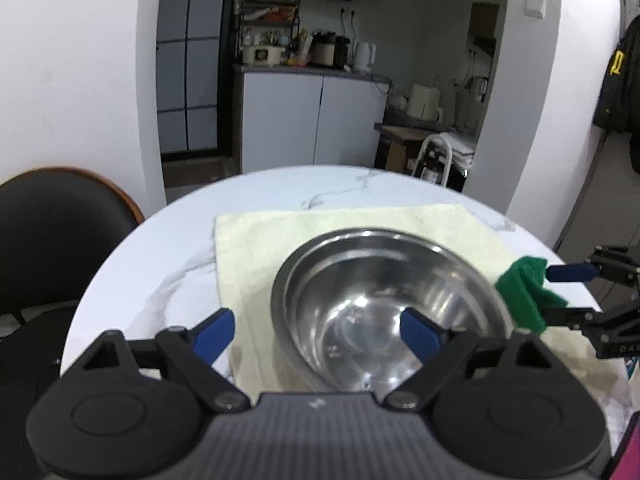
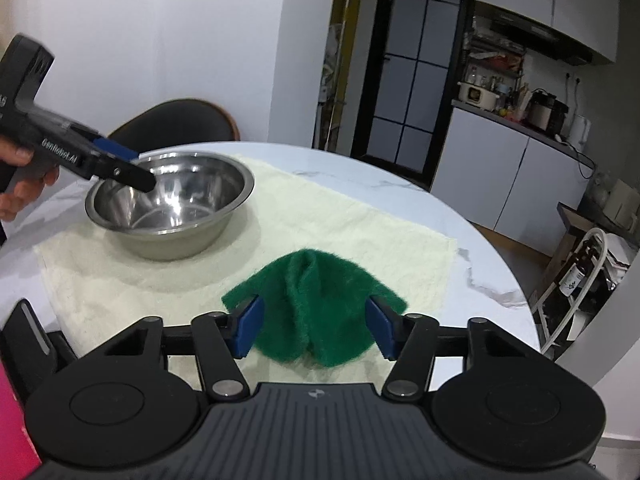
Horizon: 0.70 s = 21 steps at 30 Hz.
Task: Clean bowl
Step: 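Lower the right gripper onto the green scouring pad and close on it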
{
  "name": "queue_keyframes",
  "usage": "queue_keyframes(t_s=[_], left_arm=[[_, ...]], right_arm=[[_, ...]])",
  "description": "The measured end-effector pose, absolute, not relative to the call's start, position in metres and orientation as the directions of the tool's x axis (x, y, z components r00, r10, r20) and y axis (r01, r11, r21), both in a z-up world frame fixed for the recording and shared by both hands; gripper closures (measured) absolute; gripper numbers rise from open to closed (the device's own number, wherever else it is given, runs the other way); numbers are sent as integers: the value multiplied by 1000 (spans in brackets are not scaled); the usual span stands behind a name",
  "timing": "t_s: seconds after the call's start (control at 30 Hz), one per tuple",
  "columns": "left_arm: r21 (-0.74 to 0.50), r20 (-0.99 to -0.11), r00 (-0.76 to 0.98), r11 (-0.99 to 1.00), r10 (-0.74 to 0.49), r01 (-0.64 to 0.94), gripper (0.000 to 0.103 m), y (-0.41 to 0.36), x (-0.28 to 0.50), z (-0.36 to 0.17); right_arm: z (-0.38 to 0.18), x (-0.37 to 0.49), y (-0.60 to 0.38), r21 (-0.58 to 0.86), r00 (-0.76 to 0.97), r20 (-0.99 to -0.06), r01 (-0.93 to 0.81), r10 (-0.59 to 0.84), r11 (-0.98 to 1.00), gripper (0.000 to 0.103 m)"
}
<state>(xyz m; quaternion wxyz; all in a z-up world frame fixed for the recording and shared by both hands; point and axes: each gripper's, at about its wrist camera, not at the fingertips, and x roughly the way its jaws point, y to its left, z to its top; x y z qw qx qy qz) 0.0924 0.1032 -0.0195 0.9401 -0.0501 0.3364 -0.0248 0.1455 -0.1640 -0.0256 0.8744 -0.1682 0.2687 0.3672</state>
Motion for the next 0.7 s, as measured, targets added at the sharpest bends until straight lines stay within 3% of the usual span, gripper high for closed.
queue_keyframes(t_s=[0.13, 0.3, 0.43, 0.57, 0.6, 0.63, 0.7], left_arm=[[-141, -647, 756, 990, -102, 13, 18, 106, 99, -25], [-176, -669, 732, 984, -131, 15, 33, 110, 107, -32], [-164, -676, 727, 986, -120, 10, 44, 108, 112, -34], [-183, -677, 728, 983, -112, -20, 75, 114, 114, -34], [-180, -679, 726, 983, -107, -24, 87, 115, 115, -34], [-176, -682, 724, 984, -105, -24, 94, 115, 116, -34], [-182, -679, 726, 983, -110, -21, 95, 116, 117, -33]], right_arm=[[-30, 152, -165, -61, 574, -595, -730, 562, 680, 55], [-33, 155, -162, -63, 577, -592, -730, 563, 681, 55], [-36, 157, -160, -60, 574, -594, -730, 563, 681, 65], [-38, 159, -159, -56, 571, -597, -730, 563, 681, 72], [-39, 159, -159, -55, 571, -598, -730, 563, 681, 76], [-40, 160, -158, -54, 570, -598, -730, 563, 681, 79], [-41, 161, -158, -52, 569, -600, -730, 563, 682, 86]])
